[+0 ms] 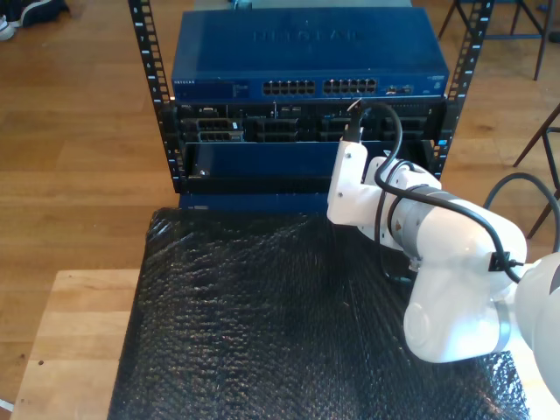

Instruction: Grab the cable and plug it in

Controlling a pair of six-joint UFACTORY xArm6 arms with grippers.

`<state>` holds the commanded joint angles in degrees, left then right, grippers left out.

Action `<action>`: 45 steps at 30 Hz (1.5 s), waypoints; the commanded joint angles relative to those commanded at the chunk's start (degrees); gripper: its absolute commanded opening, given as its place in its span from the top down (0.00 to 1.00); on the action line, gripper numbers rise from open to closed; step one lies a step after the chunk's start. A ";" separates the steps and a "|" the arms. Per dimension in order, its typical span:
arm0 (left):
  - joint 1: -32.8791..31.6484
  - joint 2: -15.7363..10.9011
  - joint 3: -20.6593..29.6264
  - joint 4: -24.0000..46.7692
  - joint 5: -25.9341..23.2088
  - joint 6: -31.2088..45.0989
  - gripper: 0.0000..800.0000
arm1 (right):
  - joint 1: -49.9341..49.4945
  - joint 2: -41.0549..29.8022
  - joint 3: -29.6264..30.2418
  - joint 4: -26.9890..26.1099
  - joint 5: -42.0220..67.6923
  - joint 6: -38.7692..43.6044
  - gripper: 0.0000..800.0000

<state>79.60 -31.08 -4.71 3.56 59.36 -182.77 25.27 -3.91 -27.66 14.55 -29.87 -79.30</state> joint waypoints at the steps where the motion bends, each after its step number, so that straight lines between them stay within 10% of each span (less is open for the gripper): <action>1: 0.00 0.00 0.00 0.00 -0.09 0.00 0.00 | 0.00 -0.35 0.44 0.09 -0.09 -0.09 1.00; 45: 0.00 0.00 0.00 0.00 0.00 0.00 0.00 | 0.18 -1.93 5.89 -1.05 -12.75 -10.29 1.00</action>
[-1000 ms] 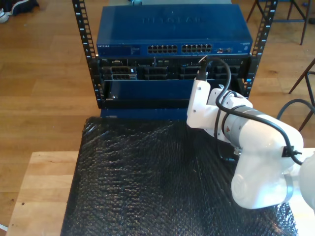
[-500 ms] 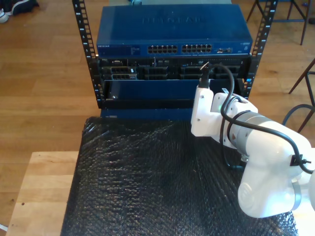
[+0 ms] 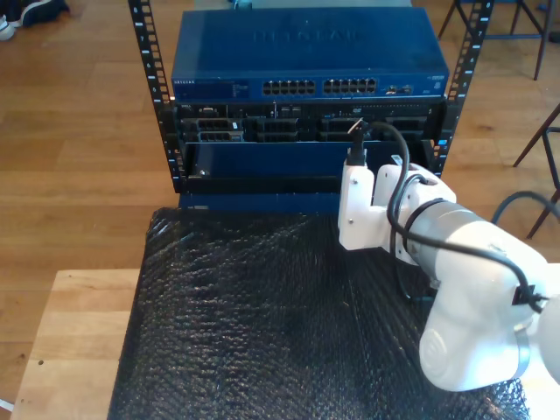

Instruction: Grab the cable and plug it in

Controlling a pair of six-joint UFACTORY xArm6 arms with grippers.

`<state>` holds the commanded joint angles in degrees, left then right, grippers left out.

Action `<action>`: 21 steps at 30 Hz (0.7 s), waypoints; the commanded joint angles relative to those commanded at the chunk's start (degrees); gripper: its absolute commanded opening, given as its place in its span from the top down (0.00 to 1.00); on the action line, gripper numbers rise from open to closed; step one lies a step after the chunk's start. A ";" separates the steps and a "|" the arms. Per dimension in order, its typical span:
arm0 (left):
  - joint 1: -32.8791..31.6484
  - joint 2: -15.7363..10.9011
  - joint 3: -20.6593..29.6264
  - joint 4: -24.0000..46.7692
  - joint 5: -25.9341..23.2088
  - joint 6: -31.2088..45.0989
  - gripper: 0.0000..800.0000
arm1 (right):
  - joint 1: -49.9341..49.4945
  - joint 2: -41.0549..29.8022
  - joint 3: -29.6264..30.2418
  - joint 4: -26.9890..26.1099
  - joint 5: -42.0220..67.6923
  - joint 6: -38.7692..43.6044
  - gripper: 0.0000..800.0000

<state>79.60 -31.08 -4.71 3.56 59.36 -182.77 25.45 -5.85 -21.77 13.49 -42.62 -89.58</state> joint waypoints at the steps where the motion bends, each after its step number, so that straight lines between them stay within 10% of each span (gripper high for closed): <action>1: 0.00 0.00 0.00 0.00 0.00 0.00 0.00 | 0.00 0.18 -0.09 0.09 -1.05 -0.18 1.00; 21: 0.00 0.00 0.00 0.00 0.00 0.00 0.00 | -0.26 6.07 -1.93 0.09 -12.84 0.00 1.00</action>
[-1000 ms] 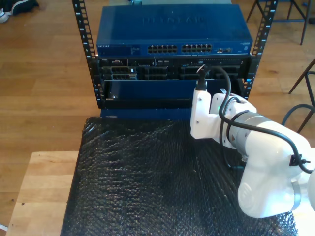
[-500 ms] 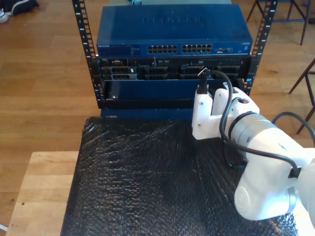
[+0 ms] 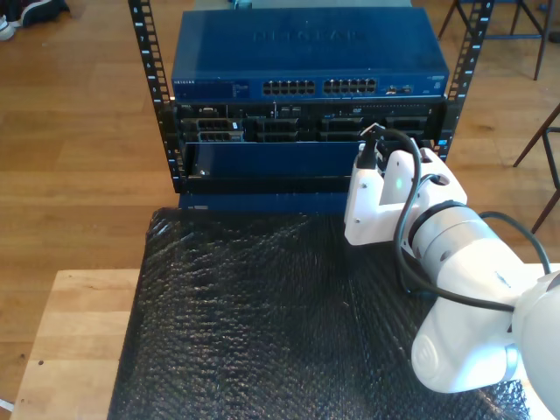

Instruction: Grab the cable and plug it in

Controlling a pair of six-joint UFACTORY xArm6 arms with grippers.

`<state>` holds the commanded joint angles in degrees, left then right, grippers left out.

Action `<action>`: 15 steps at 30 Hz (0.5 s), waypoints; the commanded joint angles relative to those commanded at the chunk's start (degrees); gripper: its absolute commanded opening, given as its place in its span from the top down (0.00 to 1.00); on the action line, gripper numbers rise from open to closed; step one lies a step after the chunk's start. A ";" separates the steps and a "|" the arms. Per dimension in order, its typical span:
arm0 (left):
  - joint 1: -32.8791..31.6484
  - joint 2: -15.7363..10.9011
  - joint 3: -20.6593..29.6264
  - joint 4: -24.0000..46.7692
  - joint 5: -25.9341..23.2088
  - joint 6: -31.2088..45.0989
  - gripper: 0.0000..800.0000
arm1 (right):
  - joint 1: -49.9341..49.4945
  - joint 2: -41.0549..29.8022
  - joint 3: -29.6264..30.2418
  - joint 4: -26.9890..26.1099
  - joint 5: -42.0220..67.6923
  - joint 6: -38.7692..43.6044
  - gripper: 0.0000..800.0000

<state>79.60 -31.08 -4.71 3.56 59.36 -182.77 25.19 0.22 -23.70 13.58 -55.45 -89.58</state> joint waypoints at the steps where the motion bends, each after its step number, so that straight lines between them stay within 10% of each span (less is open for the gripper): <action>1: 0.00 0.00 0.00 0.00 0.00 0.00 0.00 | -0.09 0.53 -0.44 0.00 -0.35 0.09 1.00; 15: 0.00 0.00 0.00 0.00 0.00 0.00 0.00 | 0.09 8.70 -9.76 0.18 -3.08 0.00 1.00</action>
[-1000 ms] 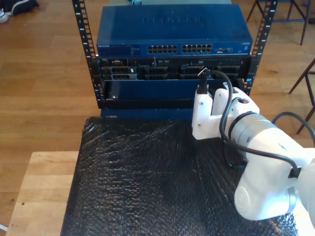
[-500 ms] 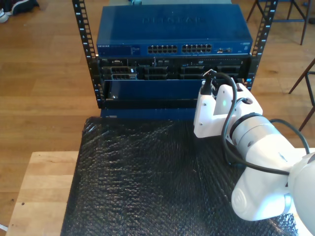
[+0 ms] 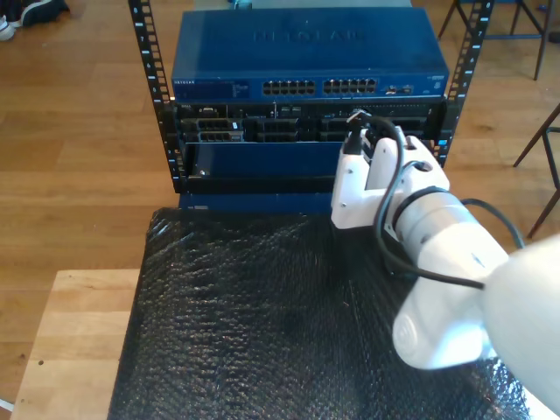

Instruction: Grab the cable and plug it in

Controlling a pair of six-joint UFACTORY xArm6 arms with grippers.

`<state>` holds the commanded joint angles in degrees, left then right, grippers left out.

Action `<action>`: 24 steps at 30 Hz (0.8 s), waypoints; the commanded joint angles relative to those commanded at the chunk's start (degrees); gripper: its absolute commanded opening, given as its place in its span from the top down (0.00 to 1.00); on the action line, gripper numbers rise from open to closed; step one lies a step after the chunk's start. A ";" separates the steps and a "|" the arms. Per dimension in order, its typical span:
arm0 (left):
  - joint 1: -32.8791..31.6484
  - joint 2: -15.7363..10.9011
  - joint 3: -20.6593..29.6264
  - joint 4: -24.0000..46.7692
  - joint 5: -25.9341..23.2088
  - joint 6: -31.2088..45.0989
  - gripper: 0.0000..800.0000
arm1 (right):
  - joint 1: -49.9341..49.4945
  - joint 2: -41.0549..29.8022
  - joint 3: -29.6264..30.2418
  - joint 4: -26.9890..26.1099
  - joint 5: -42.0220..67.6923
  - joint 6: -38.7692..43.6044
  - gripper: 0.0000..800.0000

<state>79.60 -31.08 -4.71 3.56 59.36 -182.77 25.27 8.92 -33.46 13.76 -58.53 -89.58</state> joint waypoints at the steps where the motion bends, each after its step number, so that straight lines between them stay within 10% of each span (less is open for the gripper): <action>1: 0.00 0.00 0.00 0.00 0.00 0.00 0.00 | -0.09 0.88 -0.62 0.09 -1.41 -0.09 1.00; 24: 0.00 0.00 0.00 0.00 0.00 0.00 0.00 | -1.14 11.96 -8.35 10.37 -16.09 -1.32 1.00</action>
<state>79.60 -31.08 -4.71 3.56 59.36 -182.77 24.13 20.88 -41.81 24.13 -74.62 -90.90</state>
